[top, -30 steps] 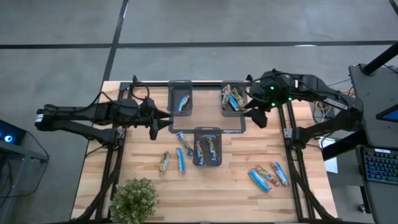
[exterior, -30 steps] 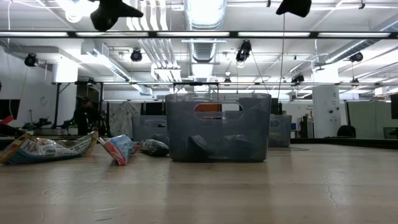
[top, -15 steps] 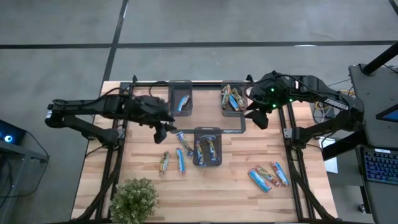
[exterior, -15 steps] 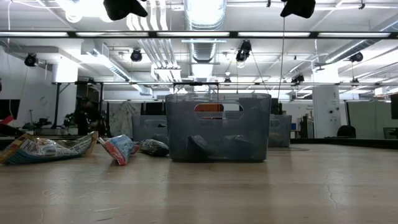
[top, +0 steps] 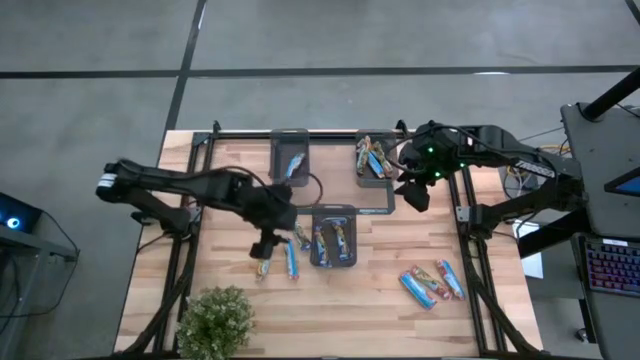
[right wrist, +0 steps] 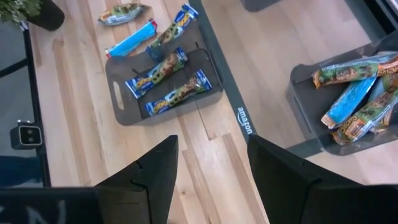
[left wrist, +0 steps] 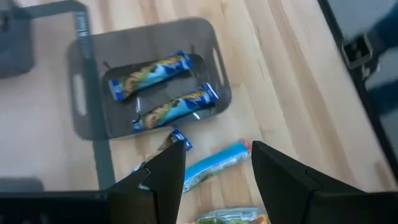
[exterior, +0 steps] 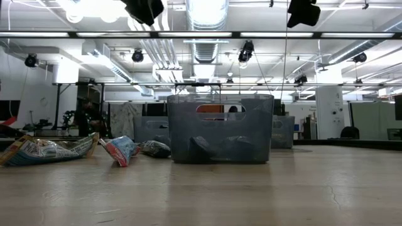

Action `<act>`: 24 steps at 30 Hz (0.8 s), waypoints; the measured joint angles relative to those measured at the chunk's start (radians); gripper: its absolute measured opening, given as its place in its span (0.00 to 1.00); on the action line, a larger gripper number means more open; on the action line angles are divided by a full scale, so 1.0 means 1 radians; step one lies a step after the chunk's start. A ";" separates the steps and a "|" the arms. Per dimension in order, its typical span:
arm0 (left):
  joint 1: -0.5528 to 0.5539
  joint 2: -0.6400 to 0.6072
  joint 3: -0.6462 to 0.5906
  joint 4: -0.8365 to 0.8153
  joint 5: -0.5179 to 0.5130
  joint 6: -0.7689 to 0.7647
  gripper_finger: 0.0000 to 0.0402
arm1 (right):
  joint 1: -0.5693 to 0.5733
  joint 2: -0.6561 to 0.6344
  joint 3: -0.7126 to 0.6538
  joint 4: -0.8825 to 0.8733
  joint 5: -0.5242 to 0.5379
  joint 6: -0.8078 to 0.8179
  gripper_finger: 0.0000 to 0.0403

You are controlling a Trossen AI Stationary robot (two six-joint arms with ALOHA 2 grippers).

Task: Pick and place Granola Bars by type
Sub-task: Put the red granola bar into the left black bin

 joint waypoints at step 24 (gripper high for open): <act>-0.063 0.309 -0.003 -0.085 -0.045 0.479 0.42 | 0.000 0.000 -0.002 -0.005 0.000 0.000 0.45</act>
